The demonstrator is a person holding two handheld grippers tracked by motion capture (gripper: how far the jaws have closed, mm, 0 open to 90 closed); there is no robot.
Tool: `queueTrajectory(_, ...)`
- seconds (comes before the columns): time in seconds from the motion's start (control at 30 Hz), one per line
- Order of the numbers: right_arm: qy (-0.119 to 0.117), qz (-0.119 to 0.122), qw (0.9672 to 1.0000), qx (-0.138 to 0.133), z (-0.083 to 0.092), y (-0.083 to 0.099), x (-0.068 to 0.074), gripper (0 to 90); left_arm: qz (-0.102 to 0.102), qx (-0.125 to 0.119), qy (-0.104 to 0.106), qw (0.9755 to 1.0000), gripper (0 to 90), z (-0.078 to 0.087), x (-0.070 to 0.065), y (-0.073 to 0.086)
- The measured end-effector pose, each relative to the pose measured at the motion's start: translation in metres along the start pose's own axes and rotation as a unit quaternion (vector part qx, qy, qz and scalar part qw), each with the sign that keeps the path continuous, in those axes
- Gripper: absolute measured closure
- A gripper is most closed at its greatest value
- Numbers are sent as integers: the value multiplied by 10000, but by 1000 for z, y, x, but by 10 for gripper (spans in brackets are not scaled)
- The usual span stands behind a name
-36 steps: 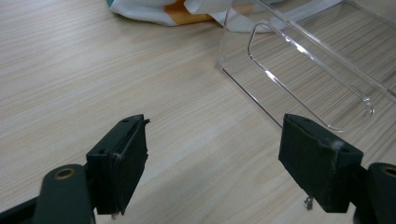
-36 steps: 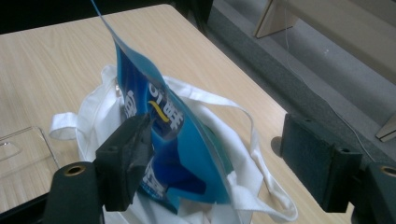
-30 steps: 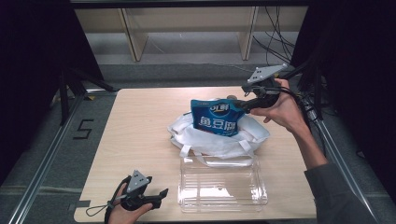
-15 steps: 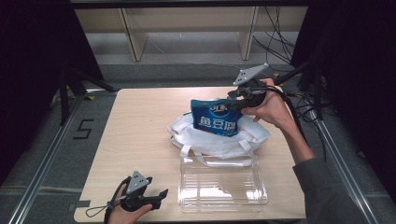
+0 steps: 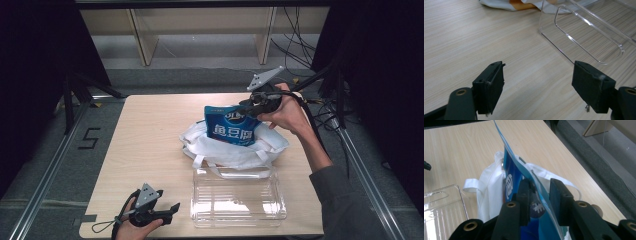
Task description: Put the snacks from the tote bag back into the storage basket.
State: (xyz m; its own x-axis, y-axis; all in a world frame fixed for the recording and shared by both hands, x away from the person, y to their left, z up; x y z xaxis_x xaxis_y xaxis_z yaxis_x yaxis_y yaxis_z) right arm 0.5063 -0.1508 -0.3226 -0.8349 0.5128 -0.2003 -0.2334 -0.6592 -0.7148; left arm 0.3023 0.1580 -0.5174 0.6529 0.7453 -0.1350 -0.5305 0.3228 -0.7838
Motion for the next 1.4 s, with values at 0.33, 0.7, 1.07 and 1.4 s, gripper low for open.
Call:
queueTrajectory(0.33,-106,-7,9999,97,0,0,2,711,91,2,-28,10000,250,-1,-2,1)
queueTrajectory(0.7,-163,265,9984,462,-14,-7,10,689,79,-86,-8,9999,252,-2,-2,1)
queueTrajectory(1.07,-181,397,9979,470,-19,-11,8,811,106,-17,-55,9999,254,-1,-1,3)
queueTrajectory(1.4,-211,558,9975,379,-18,-10,5,900,82,-32,-39,10000,272,0,-2,3)
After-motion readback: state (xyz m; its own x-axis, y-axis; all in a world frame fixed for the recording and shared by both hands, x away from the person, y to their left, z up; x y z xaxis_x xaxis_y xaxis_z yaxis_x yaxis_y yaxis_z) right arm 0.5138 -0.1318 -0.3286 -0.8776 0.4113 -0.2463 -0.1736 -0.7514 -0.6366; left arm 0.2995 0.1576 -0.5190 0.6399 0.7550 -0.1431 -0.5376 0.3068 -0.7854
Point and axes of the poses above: each handheld gripper's, and its own axes: z roughly backward along the jaws, y roughly out of its underside, x roughly to its left, the point moved 4 cm from there along -z, roughly forward along the jaws, and after that the axes turned 5 degrees about y, right-handed, at the moved point
